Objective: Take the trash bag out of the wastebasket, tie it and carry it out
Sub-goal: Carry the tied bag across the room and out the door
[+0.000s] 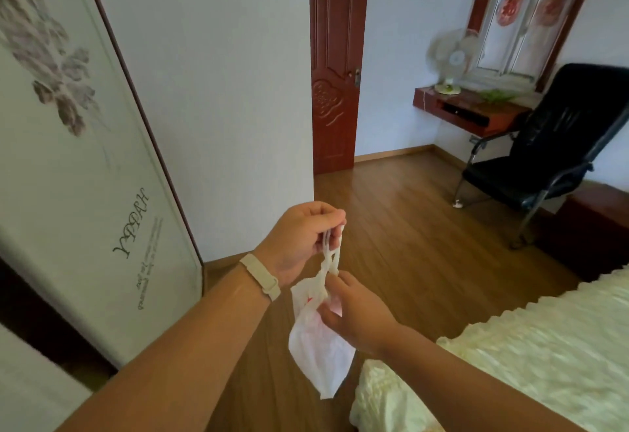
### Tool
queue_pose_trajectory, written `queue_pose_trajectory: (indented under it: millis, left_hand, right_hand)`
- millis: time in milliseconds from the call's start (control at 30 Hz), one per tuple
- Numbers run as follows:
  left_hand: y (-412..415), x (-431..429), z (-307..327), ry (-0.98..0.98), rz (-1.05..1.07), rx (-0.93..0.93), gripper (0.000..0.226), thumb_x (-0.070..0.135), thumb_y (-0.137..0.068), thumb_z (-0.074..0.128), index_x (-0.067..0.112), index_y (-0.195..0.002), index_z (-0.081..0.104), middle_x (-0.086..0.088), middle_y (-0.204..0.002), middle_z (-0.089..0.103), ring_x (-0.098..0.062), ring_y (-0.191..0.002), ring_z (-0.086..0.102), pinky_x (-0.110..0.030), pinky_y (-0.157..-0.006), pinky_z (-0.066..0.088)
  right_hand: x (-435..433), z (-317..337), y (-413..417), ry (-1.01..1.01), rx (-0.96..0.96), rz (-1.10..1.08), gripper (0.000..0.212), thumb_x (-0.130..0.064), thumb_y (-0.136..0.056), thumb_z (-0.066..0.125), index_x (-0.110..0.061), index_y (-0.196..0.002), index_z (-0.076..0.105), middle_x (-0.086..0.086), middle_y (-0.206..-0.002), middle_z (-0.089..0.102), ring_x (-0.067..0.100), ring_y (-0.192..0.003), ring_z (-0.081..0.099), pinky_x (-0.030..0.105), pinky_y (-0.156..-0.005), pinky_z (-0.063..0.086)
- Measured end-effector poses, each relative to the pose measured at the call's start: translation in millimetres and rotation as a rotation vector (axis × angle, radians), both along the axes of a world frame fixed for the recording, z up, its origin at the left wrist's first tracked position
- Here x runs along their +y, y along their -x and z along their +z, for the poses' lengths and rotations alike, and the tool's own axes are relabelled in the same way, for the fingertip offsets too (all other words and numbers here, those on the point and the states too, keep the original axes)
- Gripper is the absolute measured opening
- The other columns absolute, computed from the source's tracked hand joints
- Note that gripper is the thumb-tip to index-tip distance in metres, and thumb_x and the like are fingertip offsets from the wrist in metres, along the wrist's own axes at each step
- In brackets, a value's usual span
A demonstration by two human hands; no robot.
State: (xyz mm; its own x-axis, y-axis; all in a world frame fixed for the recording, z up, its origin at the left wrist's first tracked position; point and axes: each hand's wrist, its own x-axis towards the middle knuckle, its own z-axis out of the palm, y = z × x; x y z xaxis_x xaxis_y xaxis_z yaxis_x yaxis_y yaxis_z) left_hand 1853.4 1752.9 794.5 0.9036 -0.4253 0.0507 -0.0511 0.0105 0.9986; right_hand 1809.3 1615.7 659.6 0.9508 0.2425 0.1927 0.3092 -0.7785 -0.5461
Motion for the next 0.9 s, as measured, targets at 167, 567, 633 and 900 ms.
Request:
queue_pose_trajectory:
  millis: [167,567,633,900]
  left_hand:
    - [-85.8,-5.2,-3.4,0.013,-0.001,-0.001,0.027,0.023,-0.093,0.055,0.004,-0.081,0.069,-0.008,-0.07,0.06,-0.021,-0.066,0.057,-0.033,-0.072,0.053]
    - [-317.4,-52.7,-29.4,-0.241,0.073,-0.043,0.026,0.027,-0.092,0.056,0.01,-0.081,0.072,-0.002,-0.072,0.068,-0.017,-0.069,0.065,-0.029,-0.074,0.055]
    - [-353.2,-69.0,-25.3,-0.244,0.06,-0.053,0.027,0.028,-0.092,0.056,0.01,-0.08,0.072,-0.002,-0.072,0.067,-0.016,-0.068,0.065,-0.028,-0.074,0.054]
    - [-471.5,-119.7,-20.9,-0.128,0.033,-0.006,0.026,0.023,-0.094,0.055,0.007,-0.083,0.071,-0.002,-0.071,0.066,-0.018,-0.068,0.063,-0.036,-0.081,0.058]
  right_hand:
    - [-3.1,1.6,-86.9,0.005,0.001,-0.032,0.039,-0.043,-0.091,0.06,-0.033,-0.126,0.048,-0.011,-0.12,0.054,0.012,-0.092,0.058,0.021,-0.078,0.052]
    - [-65.7,-39.0,-315.5,0.034,0.055,0.08,0.051,-0.046,-0.095,0.05,-0.033,-0.141,0.031,-0.007,-0.129,0.052,0.008,-0.09,0.051,0.017,-0.076,0.045]
    - [-82.7,-39.0,-352.3,0.047,0.028,0.078,0.049,-0.047,-0.095,0.048,-0.032,-0.139,0.032,-0.005,-0.128,0.052,0.01,-0.091,0.052,0.019,-0.077,0.047]
    - [-130.2,-34.8,-472.7,0.077,-0.013,-0.03,0.041,-0.044,-0.094,0.052,-0.032,-0.132,0.04,-0.009,-0.12,0.054,0.01,-0.083,0.052,0.011,-0.065,0.037]
